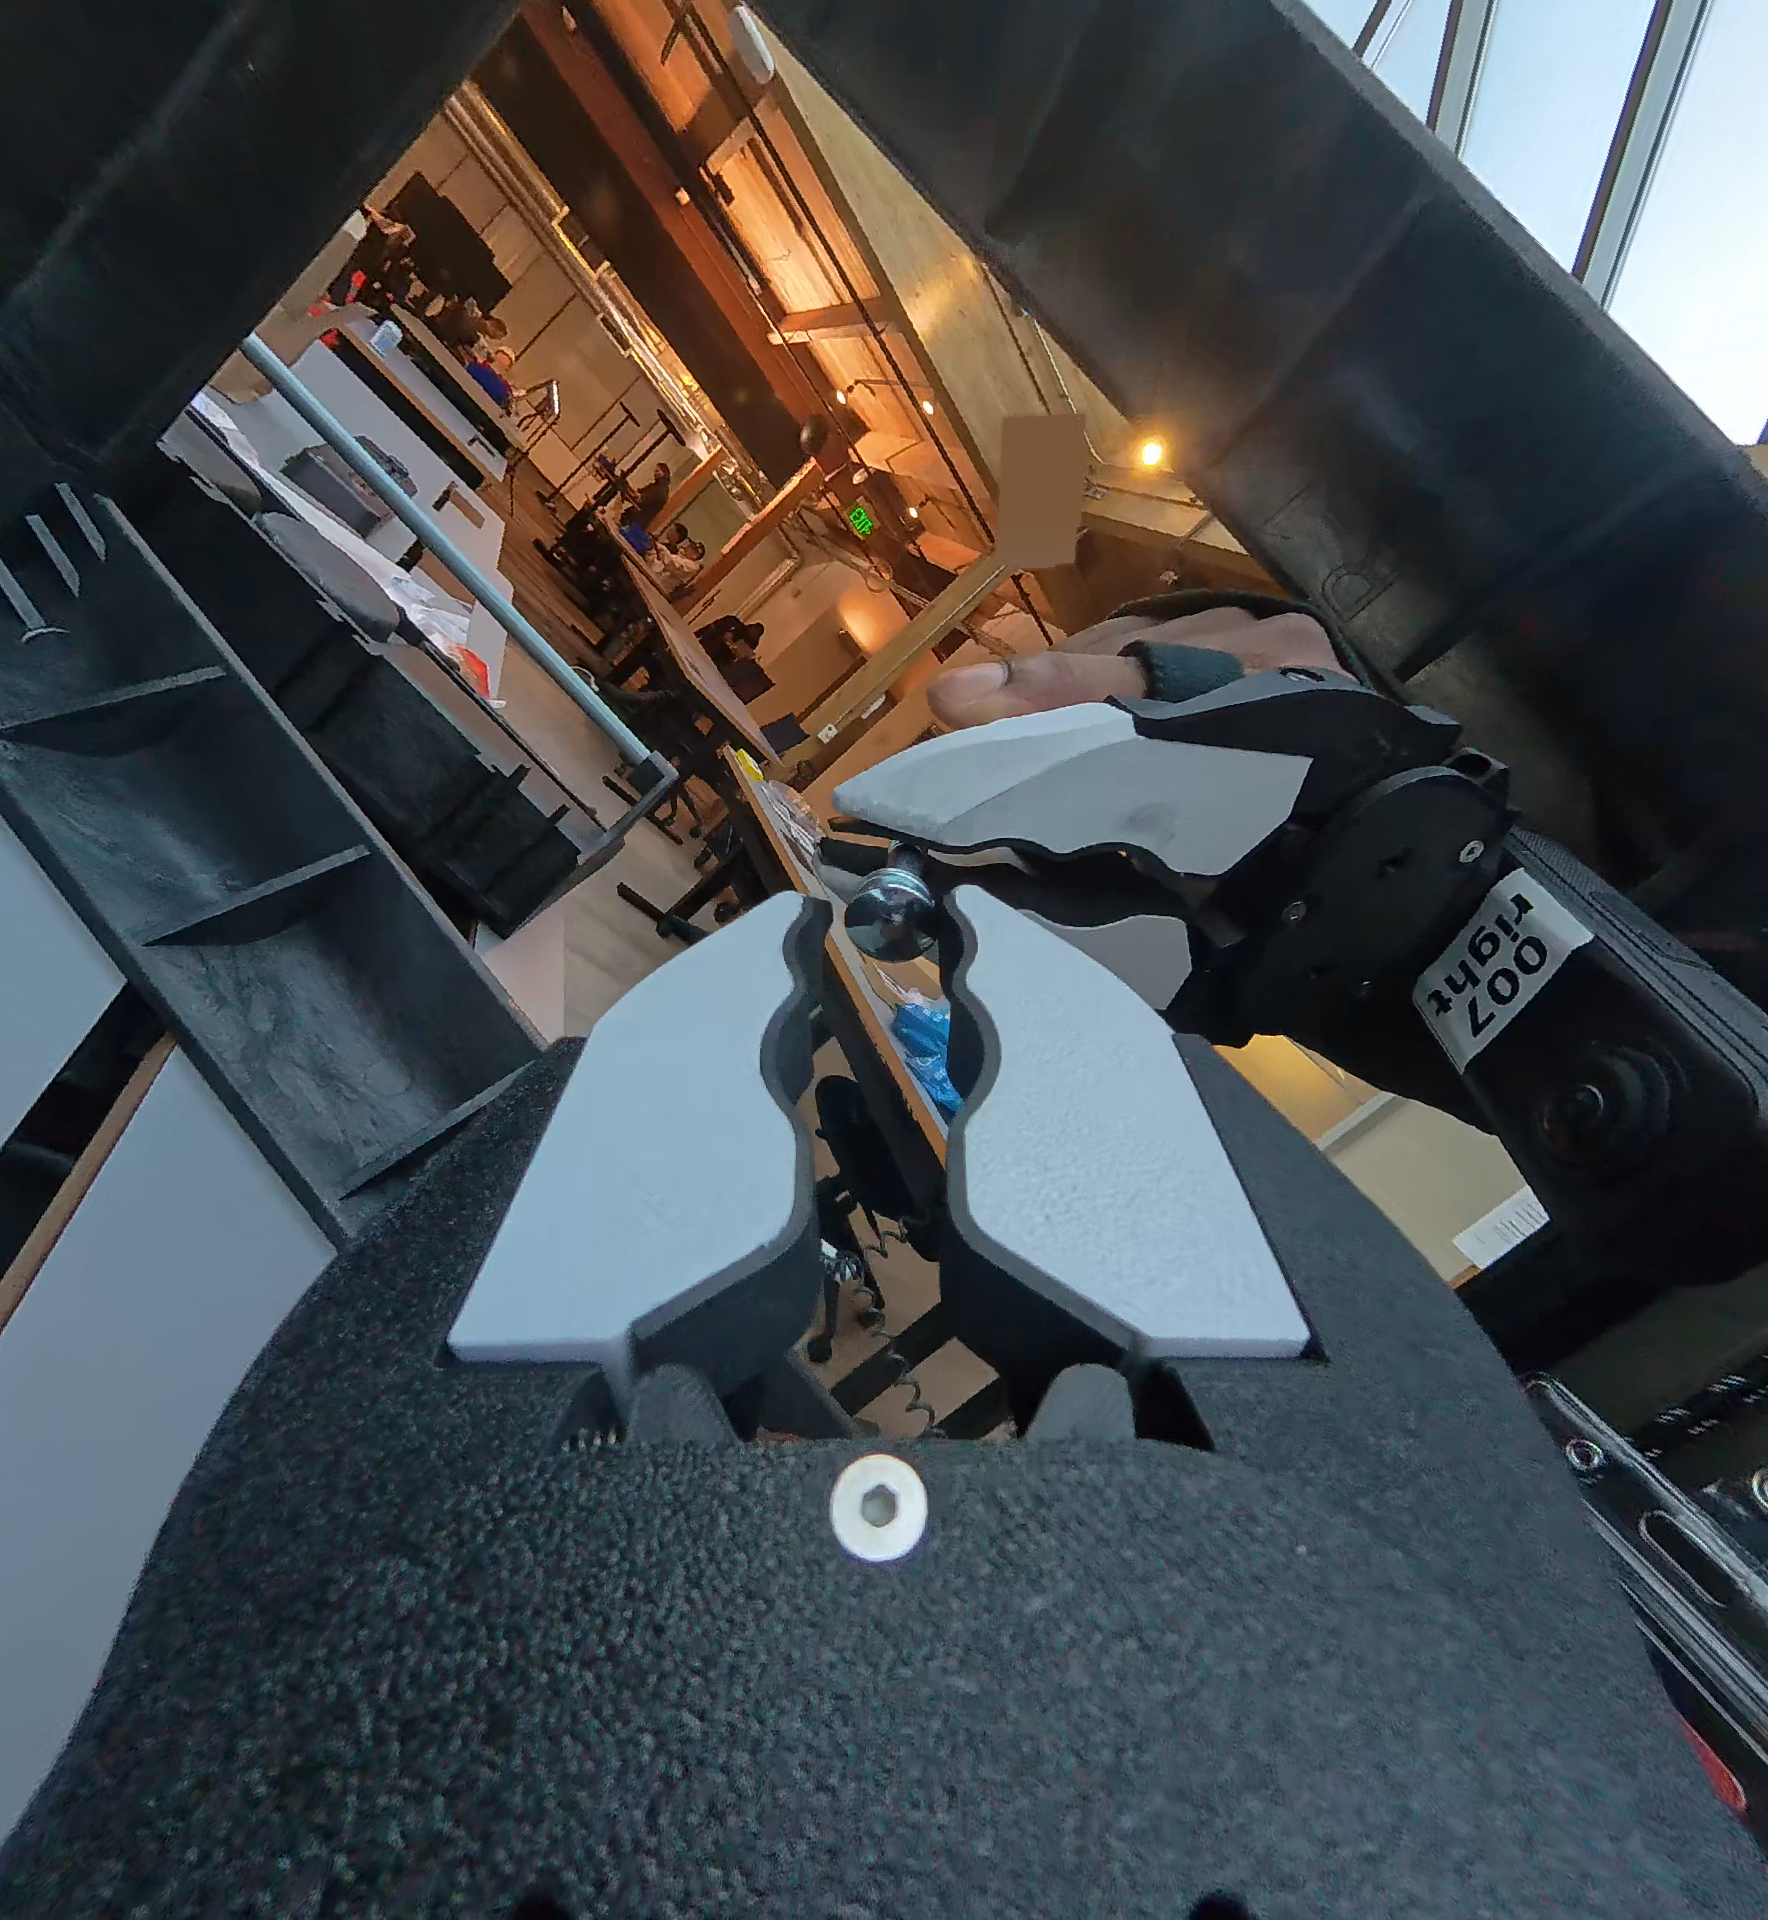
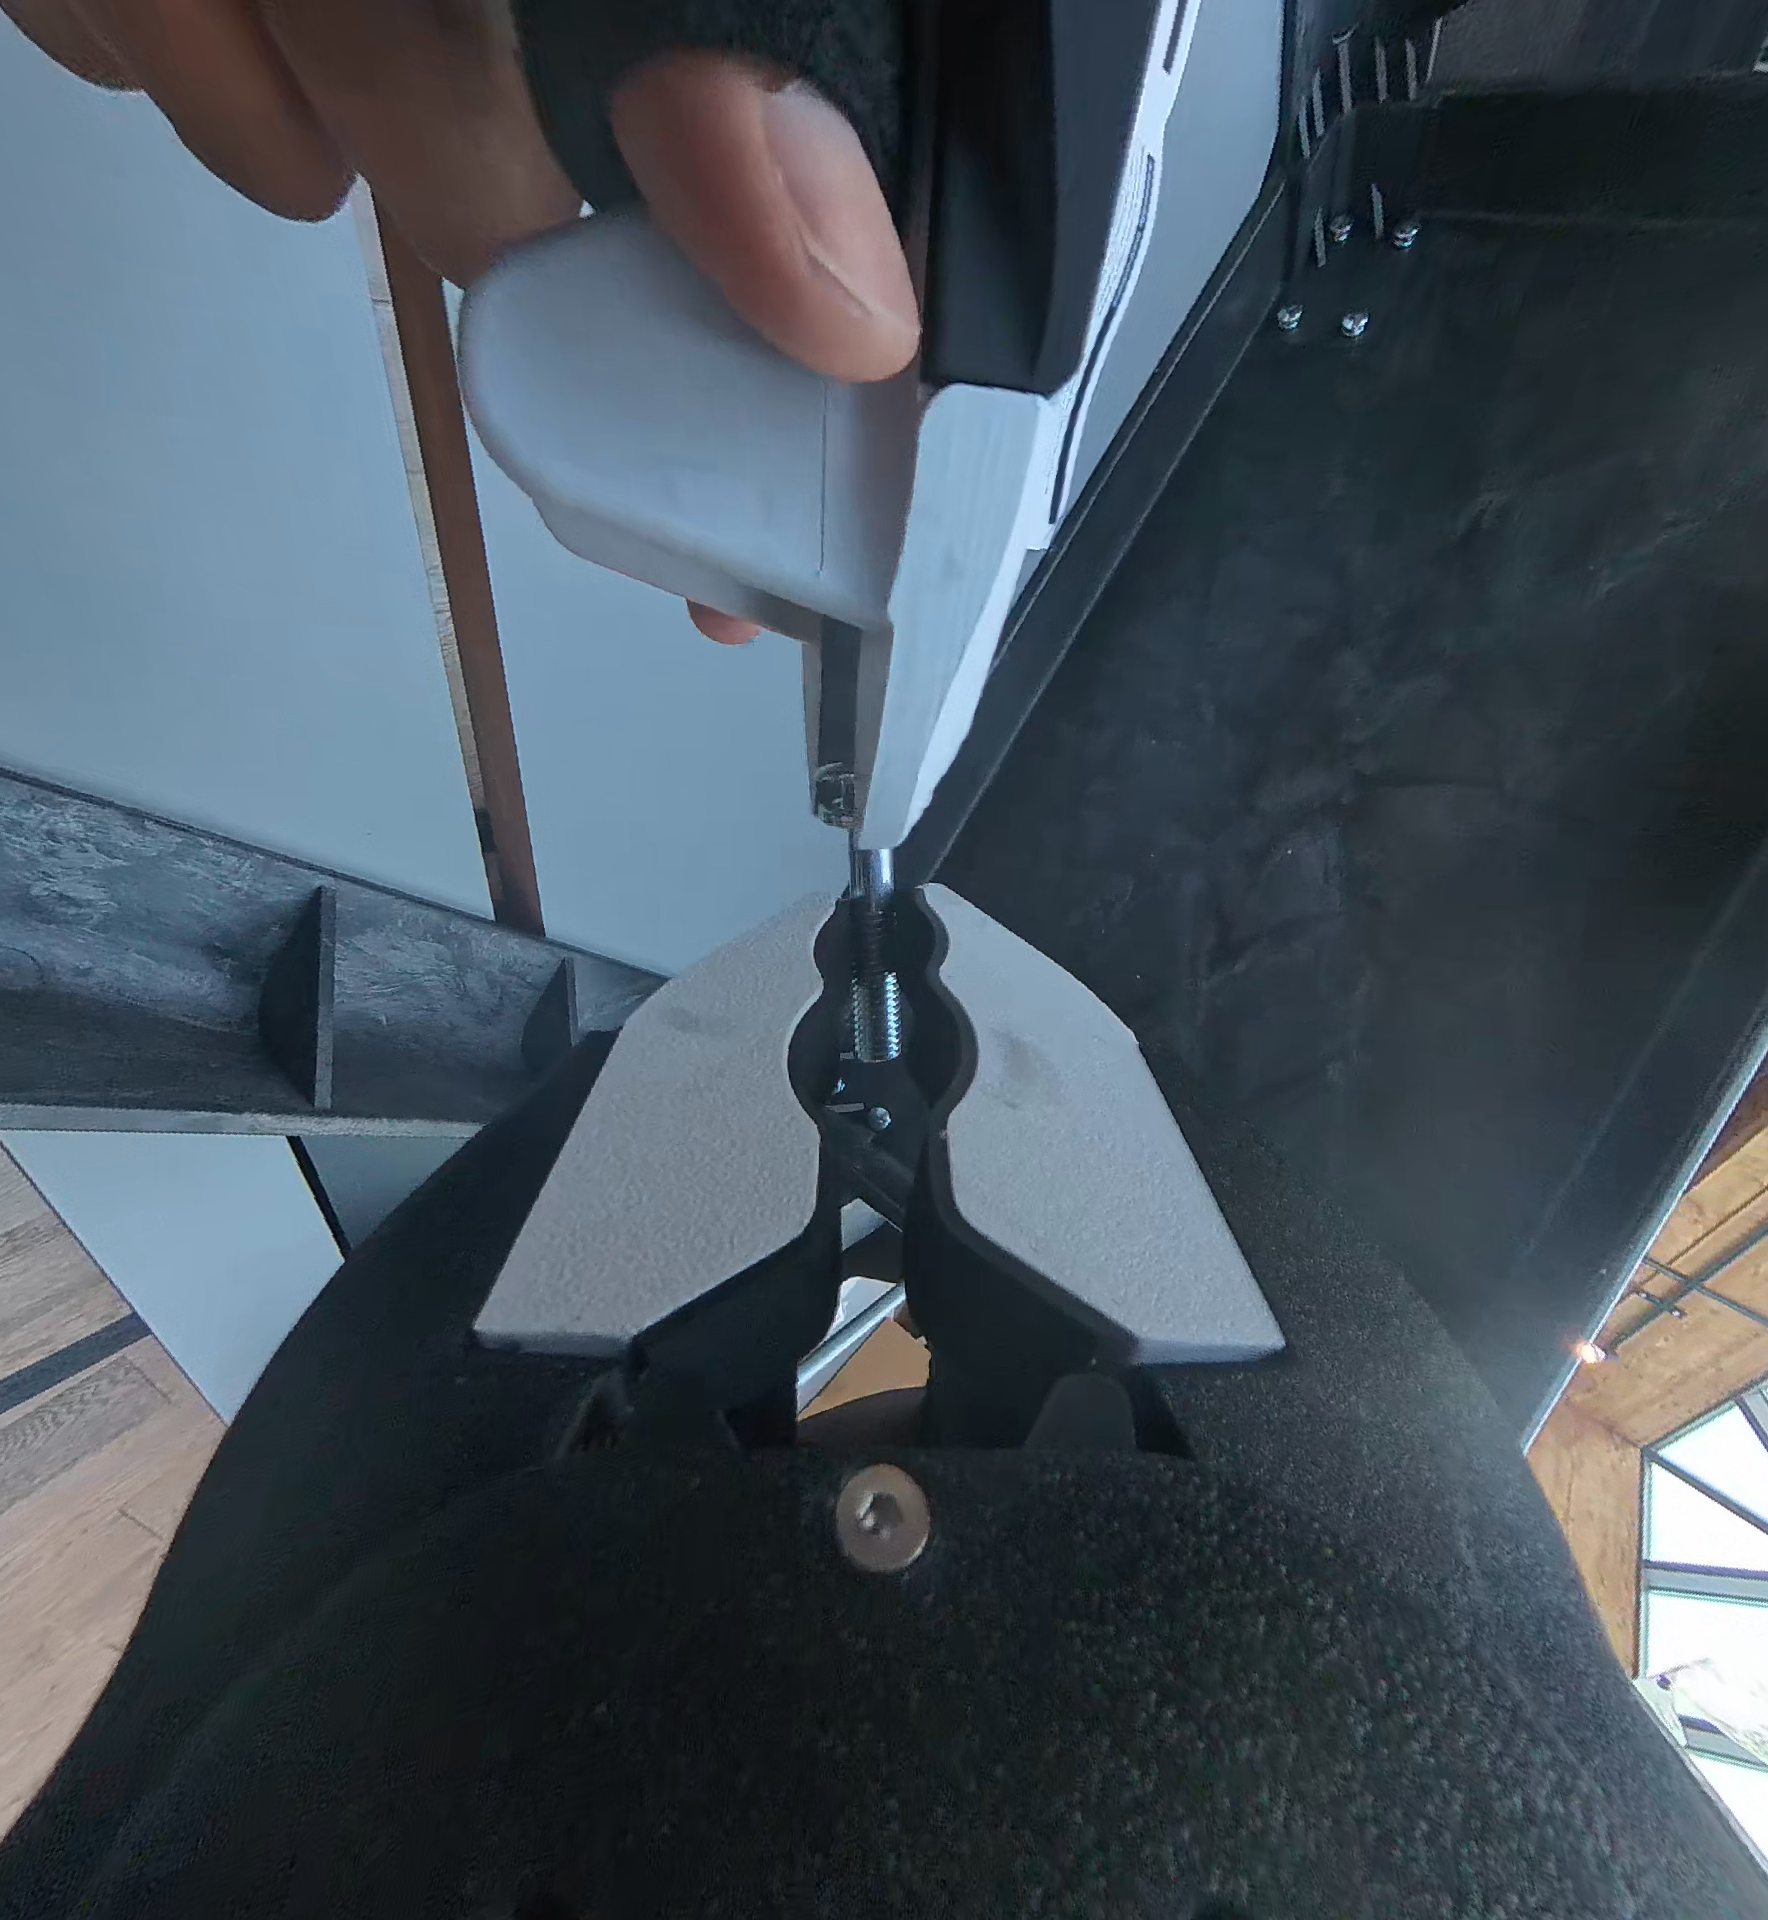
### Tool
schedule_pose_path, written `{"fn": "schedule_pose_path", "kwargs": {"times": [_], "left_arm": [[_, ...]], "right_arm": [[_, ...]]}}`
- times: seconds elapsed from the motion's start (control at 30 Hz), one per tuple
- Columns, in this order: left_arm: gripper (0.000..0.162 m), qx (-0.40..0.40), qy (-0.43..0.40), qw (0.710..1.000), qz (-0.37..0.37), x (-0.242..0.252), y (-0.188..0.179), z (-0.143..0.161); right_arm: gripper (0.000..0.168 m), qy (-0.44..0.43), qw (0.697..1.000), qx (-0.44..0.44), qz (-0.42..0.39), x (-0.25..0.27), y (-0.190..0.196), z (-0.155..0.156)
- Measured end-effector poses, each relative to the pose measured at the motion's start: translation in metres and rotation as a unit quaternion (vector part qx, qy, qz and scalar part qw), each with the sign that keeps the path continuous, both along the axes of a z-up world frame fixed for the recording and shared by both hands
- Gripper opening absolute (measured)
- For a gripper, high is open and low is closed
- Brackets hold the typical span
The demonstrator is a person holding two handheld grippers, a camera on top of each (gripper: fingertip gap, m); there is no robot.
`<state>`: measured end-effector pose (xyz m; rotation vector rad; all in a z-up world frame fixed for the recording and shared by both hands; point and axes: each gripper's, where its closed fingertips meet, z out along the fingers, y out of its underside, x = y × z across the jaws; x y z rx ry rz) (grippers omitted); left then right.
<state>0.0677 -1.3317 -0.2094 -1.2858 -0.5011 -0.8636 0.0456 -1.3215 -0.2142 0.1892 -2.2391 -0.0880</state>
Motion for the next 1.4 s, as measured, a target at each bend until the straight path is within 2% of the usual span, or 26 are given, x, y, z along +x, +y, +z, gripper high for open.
{"fn": "schedule_pose_path", "kwargs": {"times": [0.4,0.53,0.63,0.7,0.8,0.97,1.13,1.3,1.4], "left_arm": [[0.016,-0.002,0.019,1.000,0.005,-0.001,0.001,0.002],[0.016,0.008,0.029,0.999,0.021,-0.006,0.003,0.007],[0.016,0.031,0.014,0.999,0.038,-0.015,0.006,0.015],[0.016,0.042,-0.001,0.998,0.048,-0.023,0.010,0.018],[0.016,0.047,-0.003,0.997,0.069,-0.035,0.017,0.023],[0.015,0.047,0.065,0.987,0.137,-0.074,0.046,0.042],[0.016,0.055,0.187,0.951,0.239,-0.129,0.098,0.080],[0.016,0.035,0.362,0.865,0.346,-0.178,0.173,0.107],[0.016,0.026,0.415,0.824,0.384,-0.203,0.214,0.118]], "right_arm": [[0.011,-0.006,1.000,-0.006,0.003,-0.003,0.000,0.003],[0.013,0.016,1.000,-0.014,-0.006,-0.010,0.002,0.009],[0.016,0.045,0.998,-0.021,-0.033,-0.020,0.009,0.017],[0.025,0.066,0.996,-0.020,-0.062,-0.028,0.021,0.023],[0.030,0.091,0.990,-0.037,-0.105,-0.034,0.039,0.033],[0.031,0.084,0.976,-0.077,-0.183,-0.015,0.068,0.025],[0.030,0.040,0.965,-0.094,-0.241,0.033,0.080,-0.008],[0.028,-0.018,0.947,-0.101,-0.303,0.091,0.085,-0.041],[0.028,-0.049,0.934,-0.099,-0.338,0.123,0.086,-0.057]]}}
